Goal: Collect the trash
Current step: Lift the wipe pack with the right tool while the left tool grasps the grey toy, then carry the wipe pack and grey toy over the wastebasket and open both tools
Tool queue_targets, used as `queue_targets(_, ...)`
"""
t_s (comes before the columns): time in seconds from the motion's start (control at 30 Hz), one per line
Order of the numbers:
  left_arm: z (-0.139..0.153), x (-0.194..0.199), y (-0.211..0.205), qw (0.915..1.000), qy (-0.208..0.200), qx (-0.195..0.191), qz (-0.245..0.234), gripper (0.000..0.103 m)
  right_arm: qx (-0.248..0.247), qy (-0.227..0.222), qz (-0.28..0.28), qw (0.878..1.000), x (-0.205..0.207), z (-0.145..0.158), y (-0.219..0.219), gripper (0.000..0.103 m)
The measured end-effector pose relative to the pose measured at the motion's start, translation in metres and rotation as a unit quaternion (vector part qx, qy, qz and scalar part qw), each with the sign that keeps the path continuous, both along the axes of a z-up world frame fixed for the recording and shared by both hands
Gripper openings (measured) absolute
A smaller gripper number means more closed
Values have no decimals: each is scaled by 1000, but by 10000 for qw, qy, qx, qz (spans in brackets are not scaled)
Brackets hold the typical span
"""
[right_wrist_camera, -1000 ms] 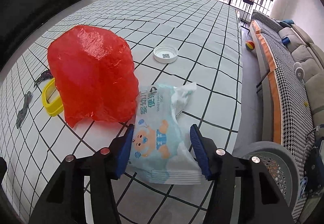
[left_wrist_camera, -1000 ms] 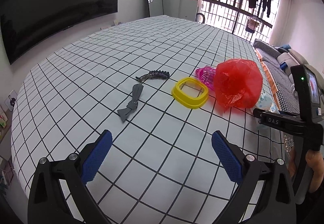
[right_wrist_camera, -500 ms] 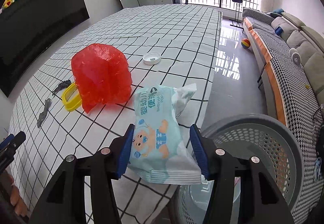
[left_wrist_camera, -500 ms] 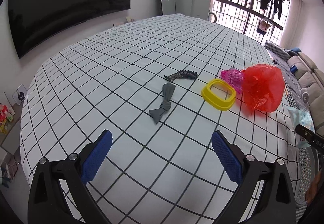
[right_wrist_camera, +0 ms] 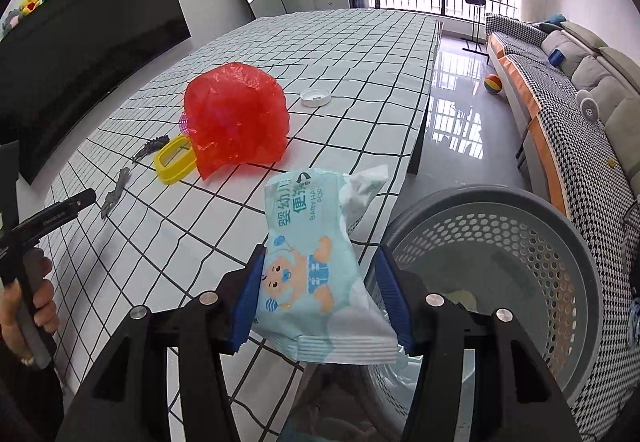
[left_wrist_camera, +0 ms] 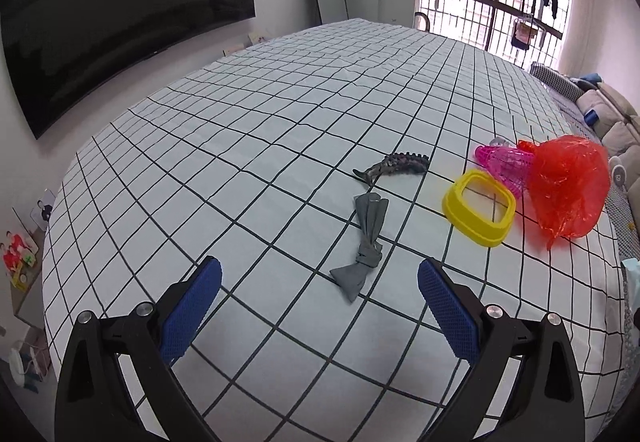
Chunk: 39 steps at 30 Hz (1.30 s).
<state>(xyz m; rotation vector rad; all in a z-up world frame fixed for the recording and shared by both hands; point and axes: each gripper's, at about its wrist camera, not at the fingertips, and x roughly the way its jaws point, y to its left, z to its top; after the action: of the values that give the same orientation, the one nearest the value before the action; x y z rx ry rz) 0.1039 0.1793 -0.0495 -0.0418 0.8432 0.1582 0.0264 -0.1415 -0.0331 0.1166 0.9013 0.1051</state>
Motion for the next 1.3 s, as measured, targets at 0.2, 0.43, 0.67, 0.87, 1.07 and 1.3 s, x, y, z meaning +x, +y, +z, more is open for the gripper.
queue_targets(0.2, -17, 21, -2, 9995, 284, 29, -122, 96, 37, -14, 110, 9999, -1, 2, 7, 53)
queue_targets(0.43, -26, 30, -5, 9985, 495, 76, -221, 80, 63, 18, 171, 9998, 0, 0, 10, 53)
queue_targets(0.67, -26, 28, -12, 9980, 426, -51, -462, 44, 86, 21, 174, 9998, -1, 0, 8, 53)
queue_targets(0.87, -24, 25, -16, 9972, 390, -88, -628, 16, 93, 37, 180, 9998, -2, -2, 9, 53)
queue_targets(1.07, -12, 9, -23, 9975, 192, -64, -677, 16, 136, 20, 162, 9998, -3, -3, 8, 53)
queue_targets(1.3, 9, -27, -57, 9959, -67, -42, -900, 16, 237, -3, 83, 9997, -12, -3, -5, 53)
